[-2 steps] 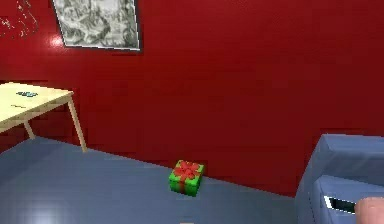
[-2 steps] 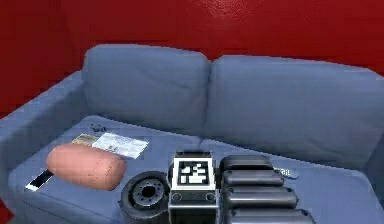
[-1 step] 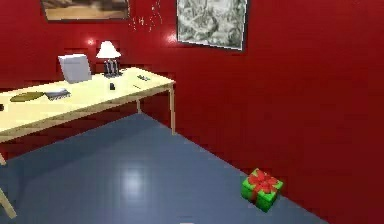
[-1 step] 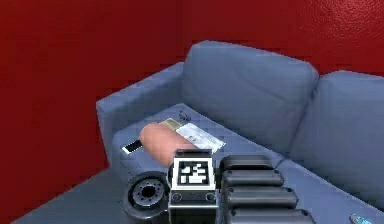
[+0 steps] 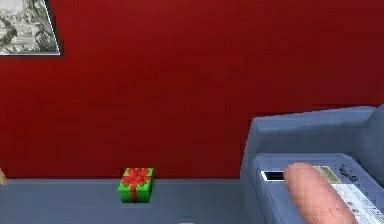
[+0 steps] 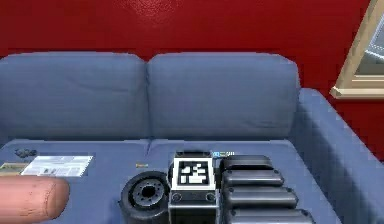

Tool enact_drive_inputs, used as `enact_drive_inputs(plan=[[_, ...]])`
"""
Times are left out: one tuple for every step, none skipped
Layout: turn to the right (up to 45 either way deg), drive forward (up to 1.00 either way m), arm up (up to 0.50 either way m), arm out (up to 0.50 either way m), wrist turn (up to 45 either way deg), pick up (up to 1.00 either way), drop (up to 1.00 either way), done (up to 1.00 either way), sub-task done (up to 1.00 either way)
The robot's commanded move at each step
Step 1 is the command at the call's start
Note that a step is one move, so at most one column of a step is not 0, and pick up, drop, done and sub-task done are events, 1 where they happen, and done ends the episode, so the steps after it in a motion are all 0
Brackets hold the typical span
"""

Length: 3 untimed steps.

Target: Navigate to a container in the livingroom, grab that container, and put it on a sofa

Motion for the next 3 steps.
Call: enact_drive_inputs(plan=[[45.0, 0.00, 0.00, 0.00, 0.0, 0.00, 0.00, 0.00, 0.00], [45.0, 0.00, 0.00, 0.00, 0.0, 0.00, 0.00, 0.00, 0.00], [18.0, 0.00, 0.00, 0.00, 0.0, 0.00, 0.00, 0.00, 0.00]])
